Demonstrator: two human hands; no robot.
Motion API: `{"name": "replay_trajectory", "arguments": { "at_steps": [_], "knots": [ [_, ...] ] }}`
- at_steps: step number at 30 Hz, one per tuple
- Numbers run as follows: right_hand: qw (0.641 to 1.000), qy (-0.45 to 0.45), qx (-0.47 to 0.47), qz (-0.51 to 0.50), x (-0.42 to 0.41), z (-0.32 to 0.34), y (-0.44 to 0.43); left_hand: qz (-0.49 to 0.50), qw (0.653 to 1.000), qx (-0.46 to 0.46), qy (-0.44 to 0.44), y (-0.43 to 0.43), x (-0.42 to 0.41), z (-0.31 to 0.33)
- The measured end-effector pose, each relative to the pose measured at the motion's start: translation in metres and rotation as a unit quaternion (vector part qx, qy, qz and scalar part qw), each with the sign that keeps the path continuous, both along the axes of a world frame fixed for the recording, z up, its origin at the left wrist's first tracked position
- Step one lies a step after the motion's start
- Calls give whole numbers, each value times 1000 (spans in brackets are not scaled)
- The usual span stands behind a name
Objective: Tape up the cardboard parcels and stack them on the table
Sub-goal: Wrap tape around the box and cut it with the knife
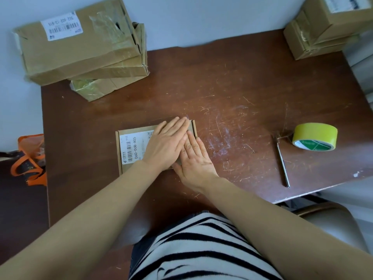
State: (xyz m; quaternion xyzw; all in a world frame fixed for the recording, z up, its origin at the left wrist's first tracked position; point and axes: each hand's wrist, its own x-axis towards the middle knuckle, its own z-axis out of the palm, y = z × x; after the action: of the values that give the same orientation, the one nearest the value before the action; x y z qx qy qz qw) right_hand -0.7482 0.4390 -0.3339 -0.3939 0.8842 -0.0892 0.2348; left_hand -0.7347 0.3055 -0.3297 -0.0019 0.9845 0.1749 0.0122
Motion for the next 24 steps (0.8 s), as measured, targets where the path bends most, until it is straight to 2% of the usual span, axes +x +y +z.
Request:
{"name": "replay_trajectory", "arguments": {
  "at_steps": [7, 10, 12, 17, 19, 21, 24],
  "knots": [
    [990, -73, -87, -79, 2, -3, 8, 94, 992, -52, -63, 10, -12, -14],
    [970, -167, -151, -95, -8, 4, 18, 169, 982, -47, -77, 19, -28, -14],
    [955, -189, -188, -130, -19, 11, 35, 178, 979, -62, -73, 23, -30, -14],
    [926, -54, -213, -307, -53, 20, 90, 186, 973, -101, -97, 28, -36, -13],
    [920, 34, -204, -332, -78, 27, 110, 212, 969, -90, -93, 33, -41, -11],
    [918, 115, -162, -344, -108, 34, 130, 211, 970, -83, -84, 43, -44, -10],
    [923, 186, -28, -335, -150, 39, 156, 179, 971, -121, -103, 50, -42, -12]
  ]
}}
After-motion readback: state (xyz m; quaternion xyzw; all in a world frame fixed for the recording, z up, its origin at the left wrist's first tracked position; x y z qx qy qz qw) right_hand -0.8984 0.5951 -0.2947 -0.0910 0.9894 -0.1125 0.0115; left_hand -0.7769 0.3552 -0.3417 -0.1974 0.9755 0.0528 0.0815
